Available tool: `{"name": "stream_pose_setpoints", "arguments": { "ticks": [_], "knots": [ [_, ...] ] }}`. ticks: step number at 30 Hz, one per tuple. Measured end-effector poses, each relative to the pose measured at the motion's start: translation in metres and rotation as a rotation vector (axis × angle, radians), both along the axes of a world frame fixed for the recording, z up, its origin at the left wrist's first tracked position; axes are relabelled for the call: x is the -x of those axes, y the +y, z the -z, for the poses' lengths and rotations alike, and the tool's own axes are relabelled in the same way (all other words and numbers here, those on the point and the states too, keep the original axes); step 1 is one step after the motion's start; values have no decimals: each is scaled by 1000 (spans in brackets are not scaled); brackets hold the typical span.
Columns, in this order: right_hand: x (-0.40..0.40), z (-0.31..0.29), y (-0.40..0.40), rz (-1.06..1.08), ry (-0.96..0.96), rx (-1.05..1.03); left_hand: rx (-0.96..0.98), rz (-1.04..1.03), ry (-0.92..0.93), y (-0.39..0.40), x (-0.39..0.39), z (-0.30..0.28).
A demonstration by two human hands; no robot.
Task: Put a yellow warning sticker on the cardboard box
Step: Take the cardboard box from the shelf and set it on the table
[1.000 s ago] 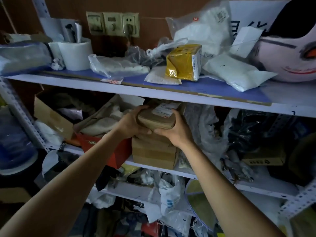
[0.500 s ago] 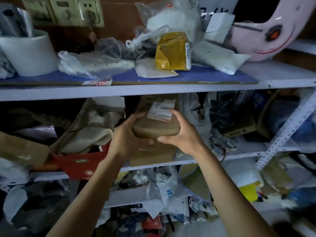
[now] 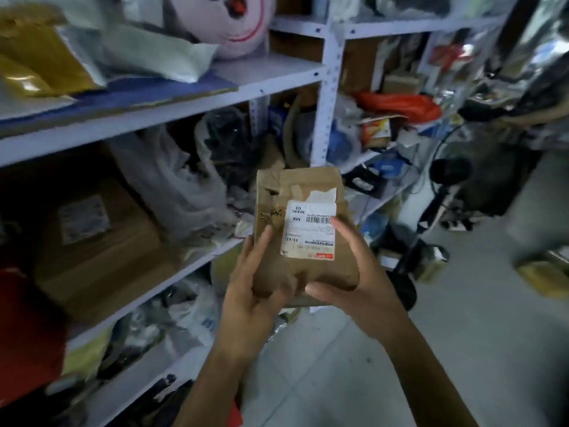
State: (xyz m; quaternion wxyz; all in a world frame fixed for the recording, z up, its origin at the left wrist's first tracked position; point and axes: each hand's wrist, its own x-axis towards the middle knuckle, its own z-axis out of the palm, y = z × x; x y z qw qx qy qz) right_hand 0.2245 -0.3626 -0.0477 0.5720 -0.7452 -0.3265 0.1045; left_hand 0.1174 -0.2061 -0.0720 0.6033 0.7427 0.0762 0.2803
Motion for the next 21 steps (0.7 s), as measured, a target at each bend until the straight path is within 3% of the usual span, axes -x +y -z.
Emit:
{"name": "stream_pose_setpoints", "arguments": {
  "ticks": [15,21],
  "knots": [
    [-59,55,-289,675,-28,22,-48,598,184,-262,-181,41],
    [-70,62,-363,765,12,137,6,809,291,-332,-215,58]
  ]
}}
